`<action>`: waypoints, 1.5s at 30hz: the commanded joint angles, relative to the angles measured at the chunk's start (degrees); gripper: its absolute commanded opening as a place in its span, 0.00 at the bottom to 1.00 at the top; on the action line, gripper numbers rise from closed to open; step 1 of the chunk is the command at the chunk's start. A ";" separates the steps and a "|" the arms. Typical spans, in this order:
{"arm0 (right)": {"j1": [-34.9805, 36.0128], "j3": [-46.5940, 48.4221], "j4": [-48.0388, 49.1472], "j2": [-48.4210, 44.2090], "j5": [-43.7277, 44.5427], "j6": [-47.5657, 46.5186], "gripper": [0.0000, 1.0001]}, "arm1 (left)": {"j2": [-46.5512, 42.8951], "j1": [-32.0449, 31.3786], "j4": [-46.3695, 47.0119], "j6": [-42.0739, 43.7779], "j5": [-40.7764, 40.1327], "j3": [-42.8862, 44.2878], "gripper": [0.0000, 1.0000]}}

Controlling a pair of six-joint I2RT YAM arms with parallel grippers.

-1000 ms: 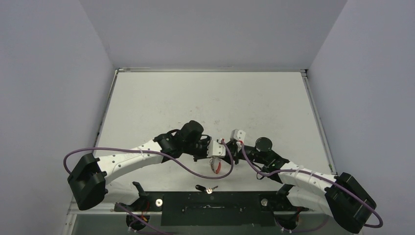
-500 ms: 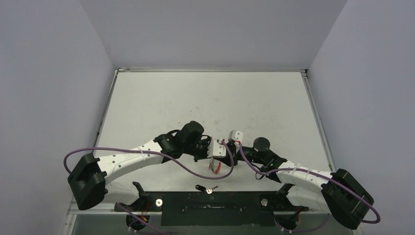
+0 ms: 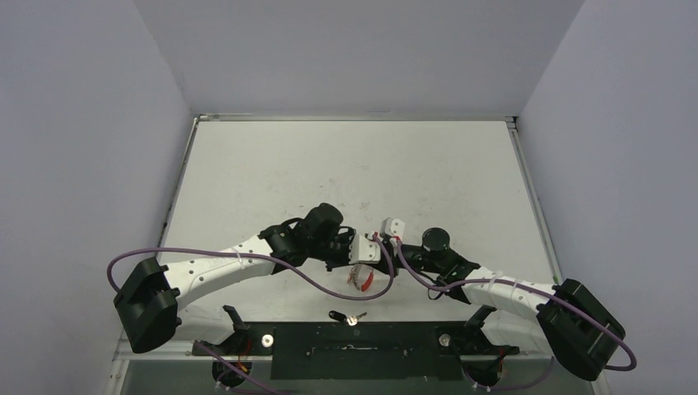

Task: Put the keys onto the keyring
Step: Adjust the keyring.

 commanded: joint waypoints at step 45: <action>0.26 -2.91 12.65 -3.85 -2.68 2.47 0.00 | 2.20 14.45 78.55 -35.95 26.91 -31.54 0.32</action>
